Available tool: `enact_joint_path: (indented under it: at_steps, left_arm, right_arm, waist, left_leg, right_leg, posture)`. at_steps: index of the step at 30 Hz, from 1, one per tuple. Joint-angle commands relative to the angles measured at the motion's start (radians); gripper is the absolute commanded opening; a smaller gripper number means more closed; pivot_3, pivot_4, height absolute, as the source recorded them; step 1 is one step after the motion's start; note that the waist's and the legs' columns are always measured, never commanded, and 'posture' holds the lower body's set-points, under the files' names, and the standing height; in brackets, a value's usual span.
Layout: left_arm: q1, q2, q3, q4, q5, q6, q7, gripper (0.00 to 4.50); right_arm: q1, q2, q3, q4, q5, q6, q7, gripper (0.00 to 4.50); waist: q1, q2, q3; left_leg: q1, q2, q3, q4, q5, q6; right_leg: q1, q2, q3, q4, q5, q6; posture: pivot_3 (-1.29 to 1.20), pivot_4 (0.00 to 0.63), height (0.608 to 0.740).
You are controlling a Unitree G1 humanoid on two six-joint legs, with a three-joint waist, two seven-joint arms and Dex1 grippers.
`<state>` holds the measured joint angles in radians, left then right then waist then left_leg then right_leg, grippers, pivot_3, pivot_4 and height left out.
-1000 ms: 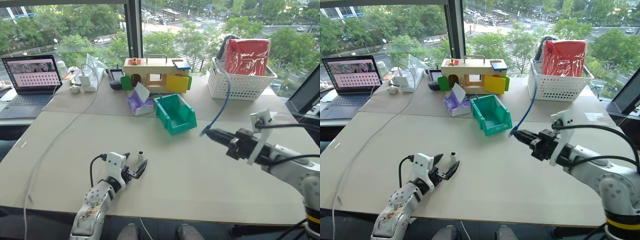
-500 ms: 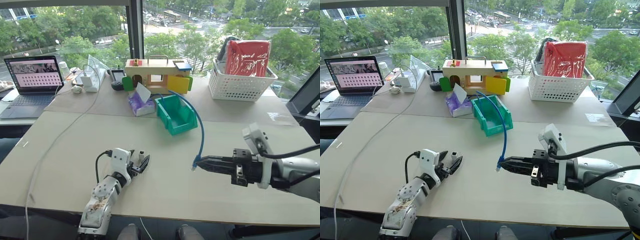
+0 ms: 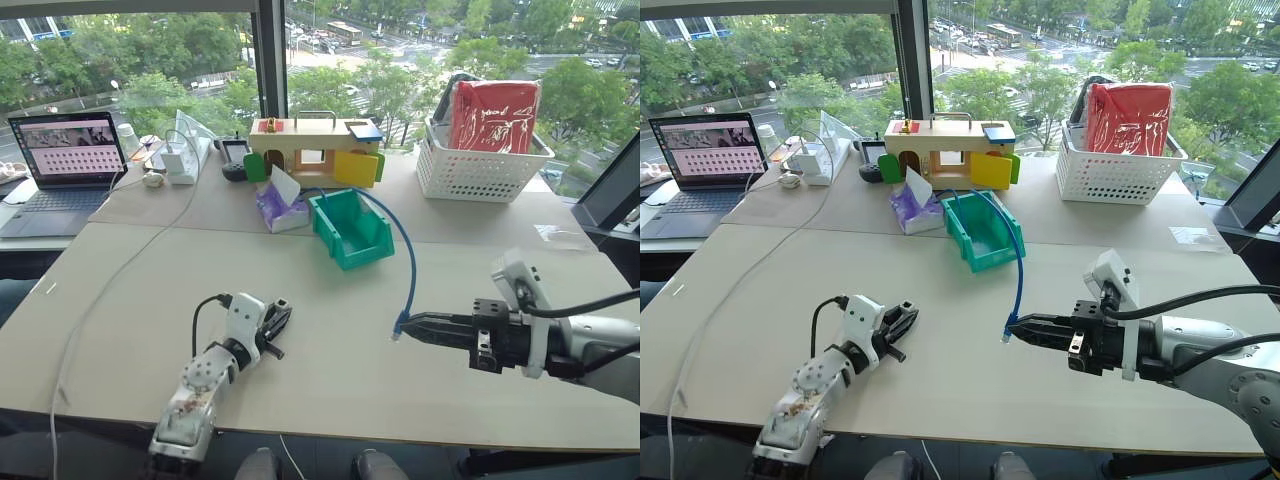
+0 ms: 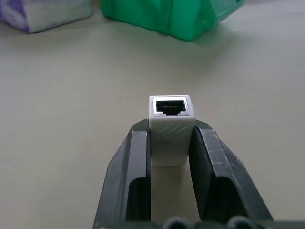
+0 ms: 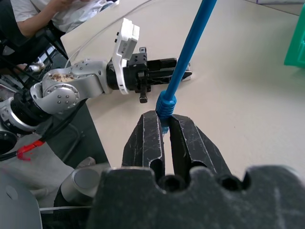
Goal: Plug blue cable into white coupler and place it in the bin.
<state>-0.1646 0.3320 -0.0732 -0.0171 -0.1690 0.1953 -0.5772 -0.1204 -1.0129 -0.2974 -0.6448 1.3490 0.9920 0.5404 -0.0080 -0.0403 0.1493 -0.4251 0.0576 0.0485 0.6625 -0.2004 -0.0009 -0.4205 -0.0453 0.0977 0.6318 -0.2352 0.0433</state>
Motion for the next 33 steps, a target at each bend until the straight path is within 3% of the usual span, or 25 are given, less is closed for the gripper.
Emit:
enact_joint_path:
  at_steps: [1,4,7,14,18,26,33]
  left_arm:
    - [-0.140,0.097,-0.105,0.135,-0.065,-0.110,-0.412,0.62]
    - [-0.220,0.107,-0.177,0.204,-0.077,-0.146,-0.594,0.62]
    - [-0.269,0.077,-0.229,0.244,-0.066,-0.148,-0.659,0.62]
    - [-0.318,0.009,-0.324,0.260,0.057,0.033,-0.534,0.62]
    - [-0.323,-0.010,-0.331,0.220,0.065,0.132,-0.484,0.62]
    - [-0.369,0.005,-0.392,0.098,0.080,0.477,-0.436,0.62]
    - [-0.381,0.001,-0.407,0.067,0.073,0.550,-0.413,0.62]
  right_arm:
    - [-0.015,0.006,-0.033,-0.007,-0.038,-0.037,-0.024,0.00]
    - [-0.016,0.034,-0.018,-0.001,-0.085,-0.042,-0.095,0.00]
    - [-0.027,0.124,0.011,0.000,-0.123,-0.055,-0.236,0.00]
    - [0.062,0.471,0.067,-0.119,-0.092,-0.109,-0.724,0.00]
    - [0.150,0.614,0.129,-0.195,-0.115,-0.142,-0.881,0.00]
    - [0.213,0.699,0.233,-0.185,-0.210,-0.158,-0.927,0.00]
    - [0.209,0.713,0.274,-0.135,-0.245,-0.156,-0.886,0.00]
  waist:
    - [0.000,0.000,0.000]
    - [-0.004,0.000,0.000]
    - [-0.005,0.000,0.000]
    - [-0.005,0.001,-0.001]
    - [-0.004,0.001,-0.002]
    - [-0.006,0.002,-0.007]
    - [-0.008,0.003,-0.009]
  left_leg:
    - [-0.001,0.000,0.000,0.000,0.000,0.000]
    - [-0.002,-0.001,0.001,0.000,0.000,0.000]
    - [-0.006,-0.002,-0.001,0.000,0.000,0.001]
    - [-0.006,-0.004,-0.005,-0.001,-0.001,0.001]
    - [-0.005,-0.006,-0.007,0.000,0.000,0.002]
    - [-0.005,-0.006,-0.008,0.001,0.003,0.006]
    - [-0.004,-0.006,-0.009,0.000,0.003,0.006]
  right_leg:
    - [-0.001,0.000,0.000,0.000,0.000,-0.001]
    - [-0.001,-0.001,0.000,-0.002,0.001,-0.003]
    - [-0.003,-0.002,0.000,-0.003,0.005,0.001]
    - [-0.003,-0.001,-0.001,0.000,0.004,0.002]
    - [0.000,-0.002,0.000,-0.001,0.002,0.006]
    - [0.002,-0.002,0.000,-0.001,-0.001,0.002]
    - [0.002,-0.002,0.000,0.000,-0.001,0.002]
  posture:
    - [0.00,0.150,0.719]
    - [0.00,0.150,0.719]
    - [0.00,0.150,0.719]
    - [0.00,0.150,0.719]
    - [0.00,0.150,0.719]
    - [0.00,0.150,0.719]
    - [0.00,0.150,0.719]
